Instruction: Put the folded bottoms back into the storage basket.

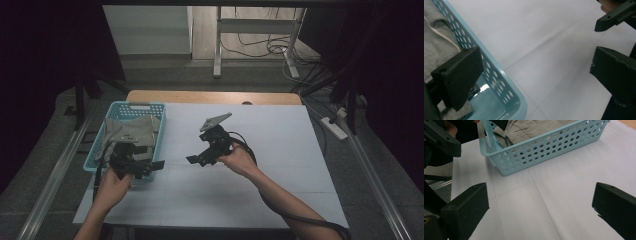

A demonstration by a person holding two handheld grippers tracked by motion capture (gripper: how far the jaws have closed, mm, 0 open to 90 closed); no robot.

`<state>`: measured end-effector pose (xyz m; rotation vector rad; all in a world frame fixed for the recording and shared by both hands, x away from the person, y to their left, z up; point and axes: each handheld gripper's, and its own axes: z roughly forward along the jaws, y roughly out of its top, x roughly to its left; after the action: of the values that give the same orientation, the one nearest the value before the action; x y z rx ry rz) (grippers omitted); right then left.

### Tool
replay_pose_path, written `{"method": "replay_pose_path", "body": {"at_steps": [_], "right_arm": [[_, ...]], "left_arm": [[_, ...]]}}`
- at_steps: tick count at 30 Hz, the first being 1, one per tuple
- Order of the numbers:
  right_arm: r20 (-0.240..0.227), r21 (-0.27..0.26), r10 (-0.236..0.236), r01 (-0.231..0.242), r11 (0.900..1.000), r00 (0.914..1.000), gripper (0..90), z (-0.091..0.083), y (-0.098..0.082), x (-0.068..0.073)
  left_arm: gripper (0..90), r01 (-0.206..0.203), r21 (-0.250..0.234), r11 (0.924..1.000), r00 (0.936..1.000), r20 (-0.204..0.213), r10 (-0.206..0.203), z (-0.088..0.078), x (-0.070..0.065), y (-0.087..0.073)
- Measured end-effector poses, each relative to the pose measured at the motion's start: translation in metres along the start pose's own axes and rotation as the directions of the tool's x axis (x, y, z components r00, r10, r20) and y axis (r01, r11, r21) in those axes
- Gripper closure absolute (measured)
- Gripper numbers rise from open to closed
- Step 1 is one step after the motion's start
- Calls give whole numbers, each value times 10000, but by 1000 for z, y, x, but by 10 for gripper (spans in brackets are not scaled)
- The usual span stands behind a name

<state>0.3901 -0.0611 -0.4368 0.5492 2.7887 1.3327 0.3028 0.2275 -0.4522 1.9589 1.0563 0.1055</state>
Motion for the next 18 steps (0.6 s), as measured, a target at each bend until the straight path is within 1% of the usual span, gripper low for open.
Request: {"method": "replay_pose_path", "body": {"at_steps": [2,4,6,9,11,14,18], "right_arm": [[40,-8,-5,5,10000,10000,11,-2,-1,0],[80,3,-6,6,10000,10000,11,-4,-2,1],[145,15,-49,49,10000,9999,11,-5,-3,2],[236,15,-87,87,10000,9997,11,-8,-4,2],[272,5,-84,84,10000,9996,11,-10,-5,3],[343,-27,-58,59,10000,9994,11,-13,-7,4],[431,-75,-25,28,10000,9991,11,-16,-10,6]], "left_arm": [[0,-68,87,9999,10000,33,67,-1,-1,-1],[0,-141,146,9998,9999,-31,141,-3,-2,-2],[0,-247,42,9997,9997,-81,247,-4,-3,-4],[0,-118,59,9999,9999,-68,119,-7,-3,-7],[0,-63,-71,10000,9999,93,64,-9,-4,-10],[0,-30,-106,9999,9999,164,31,-11,-6,-14],[0,17,-22,10000,9998,197,-17,-14,-10,-21]]}}
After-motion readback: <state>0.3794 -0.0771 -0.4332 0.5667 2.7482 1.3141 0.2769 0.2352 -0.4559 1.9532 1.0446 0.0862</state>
